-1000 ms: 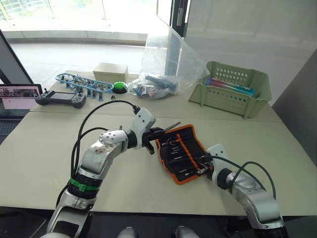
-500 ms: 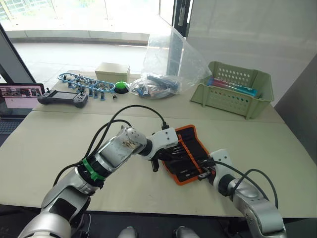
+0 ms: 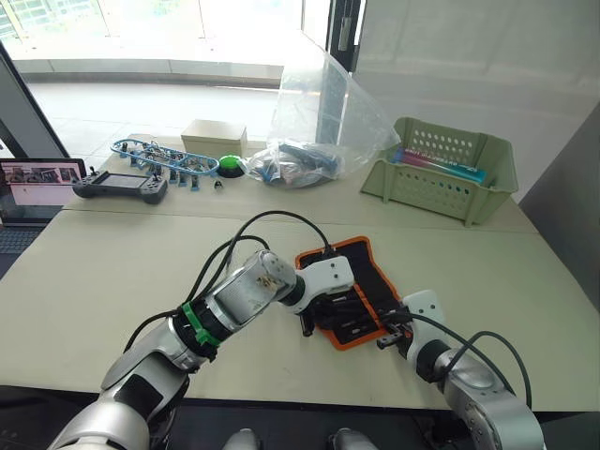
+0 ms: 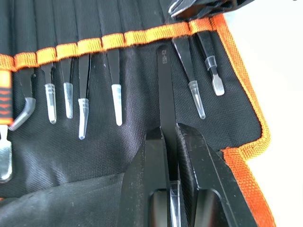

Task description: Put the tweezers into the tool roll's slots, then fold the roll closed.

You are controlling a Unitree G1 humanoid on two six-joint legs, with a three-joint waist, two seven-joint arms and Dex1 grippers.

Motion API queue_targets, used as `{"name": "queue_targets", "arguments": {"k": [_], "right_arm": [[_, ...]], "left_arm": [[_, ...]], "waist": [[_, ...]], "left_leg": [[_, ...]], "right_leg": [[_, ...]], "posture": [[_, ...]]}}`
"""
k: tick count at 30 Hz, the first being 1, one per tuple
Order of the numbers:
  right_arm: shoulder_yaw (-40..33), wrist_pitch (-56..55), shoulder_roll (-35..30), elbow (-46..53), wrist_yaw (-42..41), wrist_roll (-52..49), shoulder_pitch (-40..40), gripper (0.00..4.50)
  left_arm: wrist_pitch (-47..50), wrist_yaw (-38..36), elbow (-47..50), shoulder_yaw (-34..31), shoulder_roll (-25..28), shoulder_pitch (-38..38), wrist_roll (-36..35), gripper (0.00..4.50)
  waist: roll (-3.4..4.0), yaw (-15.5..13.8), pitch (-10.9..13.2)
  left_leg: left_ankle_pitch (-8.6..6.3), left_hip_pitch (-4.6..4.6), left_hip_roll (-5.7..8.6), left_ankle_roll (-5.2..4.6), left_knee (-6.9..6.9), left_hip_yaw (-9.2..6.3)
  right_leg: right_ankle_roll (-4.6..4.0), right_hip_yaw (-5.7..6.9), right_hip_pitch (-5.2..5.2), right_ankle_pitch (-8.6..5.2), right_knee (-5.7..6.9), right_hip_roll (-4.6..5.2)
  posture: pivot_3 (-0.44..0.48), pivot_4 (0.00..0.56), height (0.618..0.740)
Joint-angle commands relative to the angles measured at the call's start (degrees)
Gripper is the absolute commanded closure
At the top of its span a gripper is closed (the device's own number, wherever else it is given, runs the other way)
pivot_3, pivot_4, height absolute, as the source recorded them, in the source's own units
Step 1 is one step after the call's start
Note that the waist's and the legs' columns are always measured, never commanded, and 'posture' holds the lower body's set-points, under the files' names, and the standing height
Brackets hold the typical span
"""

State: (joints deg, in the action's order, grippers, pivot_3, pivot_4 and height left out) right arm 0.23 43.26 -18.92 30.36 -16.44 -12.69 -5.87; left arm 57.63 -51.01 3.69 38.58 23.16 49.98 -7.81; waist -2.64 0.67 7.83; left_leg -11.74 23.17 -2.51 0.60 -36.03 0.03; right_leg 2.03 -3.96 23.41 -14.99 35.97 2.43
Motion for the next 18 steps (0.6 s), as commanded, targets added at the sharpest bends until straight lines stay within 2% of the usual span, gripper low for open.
{"name": "queue_targets", "arguments": {"k": [1, 18], "right_arm": [[2.19, 5.14, 0.28, -3.78, -0.02, -0.47, -3.52, 4.5], [2.41, 4.96, 1.67, -3.37, 0.93, -0.32, -3.81, 4.5]], "left_arm": [[0.81, 0.92, -0.51, 0.03, -0.77, 1.87, 1.47, 4.47], [0.38, 1.52, -3.47, 0.12, -2.26, 3.4, 3.35, 4.47]], "waist": [[0.0, 0.01, 0.0], [0.0, 0.12, 0.0]], "left_leg": [[0.0, -0.01, 0.0, 0.0, -0.03, 0.0], [0.0, -0.06, 0.0, 0.0, -0.15, -0.03]], "right_leg": [[0.0, 0.0, -0.02, 0.0, 0.0, 0.0], [0.0, 0.0, -0.1, 0.0, 0.1, -0.02]], "posture": [[0.0, 0.15, 0.74], [0.0, 0.15, 0.74]]}}
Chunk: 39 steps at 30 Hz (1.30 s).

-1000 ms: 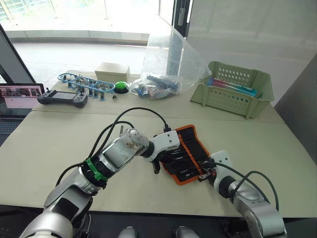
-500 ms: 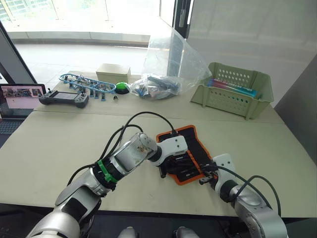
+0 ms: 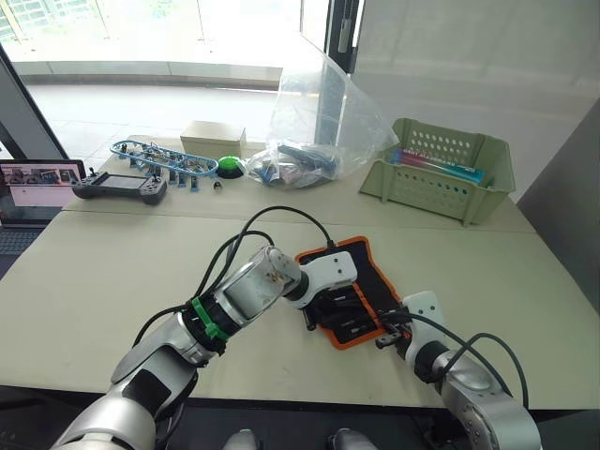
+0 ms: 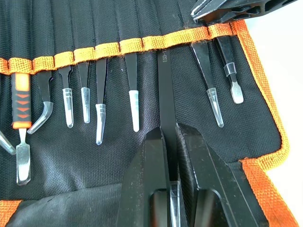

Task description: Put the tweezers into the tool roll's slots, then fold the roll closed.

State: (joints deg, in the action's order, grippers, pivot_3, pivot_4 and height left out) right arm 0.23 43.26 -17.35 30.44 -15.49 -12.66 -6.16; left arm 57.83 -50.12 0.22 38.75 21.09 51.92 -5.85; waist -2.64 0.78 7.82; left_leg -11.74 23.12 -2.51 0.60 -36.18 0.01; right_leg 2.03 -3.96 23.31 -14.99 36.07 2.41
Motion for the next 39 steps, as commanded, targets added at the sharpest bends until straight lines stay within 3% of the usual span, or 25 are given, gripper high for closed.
{"name": "queue_targets", "arguments": {"k": [1, 28, 39], "right_arm": [[2.38, 4.97, 0.09, -3.34, -0.01, -0.35, -3.62, 4.5], [2.6, 5.02, 0.69, -2.18, 1.31, -0.66, -4.92, 4.5], [2.88, 4.72, 1.42, -2.8, 1.66, -0.42, -4.55, 4.5]], "left_arm": [[0.24, 0.58, 0.06, -0.07, -0.12, 1.45, 1.43, 4.47], [-2.72, 1.08, -4.04, 0.12, -5.02, 1.67, 3.27, 4.47], [-1.14, -1.07, -1.08, -0.73, 0.05, 1.89, 3.14, 4.47]], "waist": [[0.0, 0.0, 0.0], [0.0, -0.21, -0.01], [0.02, 0.21, -0.01]], "left_leg": [[0.0, 0.0, 0.0, 0.0, -0.01, 0.0], [0.0, -0.03, 0.06, 0.0, -0.29, -0.07], [0.0, 0.01, 0.01, -0.01, -0.36, -0.1]], "right_leg": [[0.0, 0.0, -0.01, 0.0, 0.0, 0.0], [0.04, -0.04, -0.21, 0.02, 0.04, 0.01], [0.05, -0.04, -0.16, 0.03, 0.12, -0.05]], "posture": [[0.0, 0.15, 0.74], [0.0, 0.15, 0.74], [0.0, 0.15, 0.74]]}}
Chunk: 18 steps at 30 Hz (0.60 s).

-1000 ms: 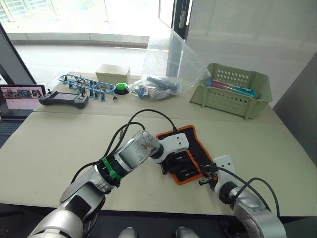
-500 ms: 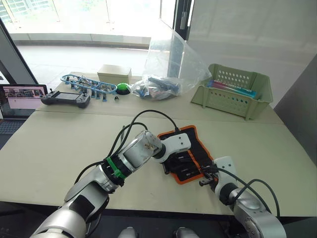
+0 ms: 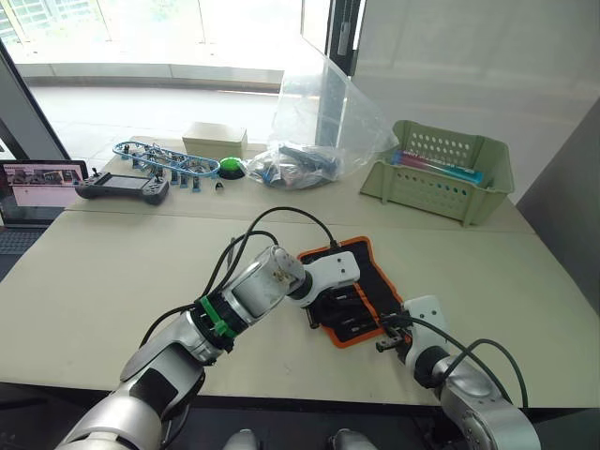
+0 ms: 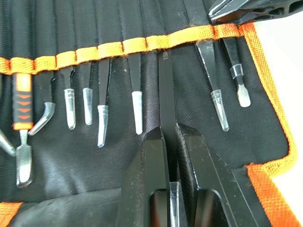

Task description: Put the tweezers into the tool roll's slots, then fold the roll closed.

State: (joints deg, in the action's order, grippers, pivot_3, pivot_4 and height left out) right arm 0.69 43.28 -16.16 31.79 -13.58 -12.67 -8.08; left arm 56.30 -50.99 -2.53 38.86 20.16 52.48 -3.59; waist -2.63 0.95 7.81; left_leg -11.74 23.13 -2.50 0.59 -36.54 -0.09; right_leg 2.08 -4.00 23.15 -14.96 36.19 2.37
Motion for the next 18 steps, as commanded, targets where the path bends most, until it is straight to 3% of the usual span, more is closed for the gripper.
{"name": "queue_targets", "arguments": {"k": [1, 11, 18], "right_arm": [[2.47, 4.71, 0.25, -4.09, -0.23, -0.41, -2.65, 4.5], [2.29, 4.84, -0.01, -3.95, -0.45, -0.49, -2.63, 4.5], [2.4, 4.8, 0.17, -3.88, -0.31, -0.49, -2.86, 4.5]], "left_arm": [[0.53, -0.27, 1.97, -0.82, 1.41, 1.15, 0.89, 4.47], [2.61, -1.02, 5.23, -0.54, 3.56, 0.17, 0.15, 4.47], [1.82, -0.45, 3.3, -0.21, 1.43, 1.35, 0.52, 4.47]], "waist": [[0.0, 0.09, 0.0], [0.01, 0.09, 0.0], [0.01, 0.05, 0.0]], "left_leg": [[0.0, 0.0, 0.0, 0.0, 0.0, 0.0], [0.0, -0.01, -0.02, 0.0, 0.0, 0.0], [0.0, 0.0, -0.01, 0.0, 0.0, 0.0]], "right_leg": [[0.0, 0.0, 0.01, 0.0, 0.0, -0.01], [0.0, 0.0, 0.01, 0.0, 0.02, -0.02], [0.0, -0.01, 0.01, 0.0, 0.01, -0.02]], "posture": [[0.0, 0.15, 0.74], [0.0, 0.15, 0.74], [0.0, 0.15, 0.74]]}}
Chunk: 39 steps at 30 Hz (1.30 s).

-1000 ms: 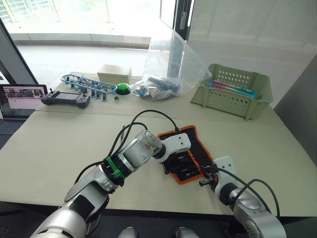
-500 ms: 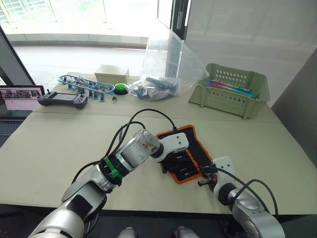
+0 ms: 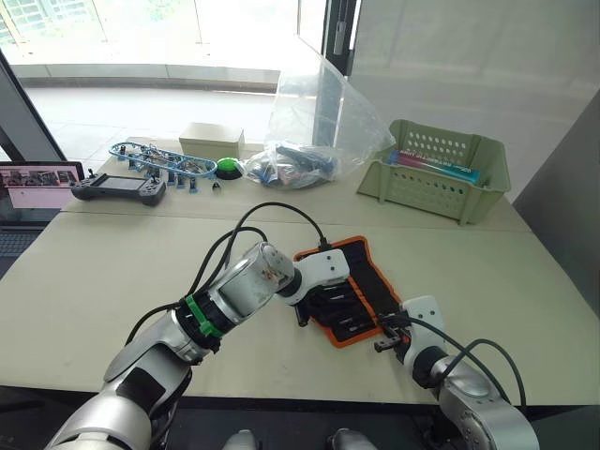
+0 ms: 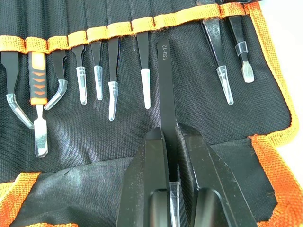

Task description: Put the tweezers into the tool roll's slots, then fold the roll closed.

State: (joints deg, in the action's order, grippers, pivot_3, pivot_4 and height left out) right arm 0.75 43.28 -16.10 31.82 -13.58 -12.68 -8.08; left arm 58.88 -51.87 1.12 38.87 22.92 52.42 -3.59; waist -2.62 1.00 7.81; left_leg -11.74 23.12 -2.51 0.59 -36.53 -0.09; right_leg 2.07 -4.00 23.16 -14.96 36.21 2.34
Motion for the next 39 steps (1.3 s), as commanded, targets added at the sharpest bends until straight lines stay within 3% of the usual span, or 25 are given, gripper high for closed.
{"name": "queue_targets", "arguments": {"k": [1, 25, 39], "right_arm": [[2.38, 4.82, 0.14, -3.92, -0.28, -0.46, -2.83, 4.5], [2.29, 4.89, 0.67, -3.76, 0.12, -0.42, -2.75, 4.5], [2.44, 5.02, 0.18, -3.76, 0.11, -0.56, -2.44, 4.5]], "left_arm": [[-1.01, 0.5, -0.81, -0.12, -1.77, 1.63, 0.65, 4.47], [-8.21, 1.08, -10.73, 1.27, -11.21, 2.91, 4.28, 4.47], [-18.76, 3.94, -23.26, -0.15, -19.76, 1.62, 7.74, 4.47]], "waist": [[0.0, -0.01, 0.0], [0.0, -0.09, 0.0], [-0.01, -0.45, -0.1]], "left_leg": [[0.0, 0.0, 0.0, 0.0, 0.0, 0.0], [0.0, 0.0, 0.02, 0.0, -0.02, 0.0], [0.0, 0.02, 0.06, 0.0, -0.23, -0.03]], "right_leg": [[0.0, 0.0, 0.0, 0.0, 0.0, 0.0], [0.0, -0.02, -0.01, 0.0, 0.01, -0.01], [0.03, -0.03, -0.14, 0.02, -0.01, 0.01]], "posture": [[0.0, 0.15, 0.74], [0.0, 0.15, 0.74], [0.0, 0.15, 0.74]]}}
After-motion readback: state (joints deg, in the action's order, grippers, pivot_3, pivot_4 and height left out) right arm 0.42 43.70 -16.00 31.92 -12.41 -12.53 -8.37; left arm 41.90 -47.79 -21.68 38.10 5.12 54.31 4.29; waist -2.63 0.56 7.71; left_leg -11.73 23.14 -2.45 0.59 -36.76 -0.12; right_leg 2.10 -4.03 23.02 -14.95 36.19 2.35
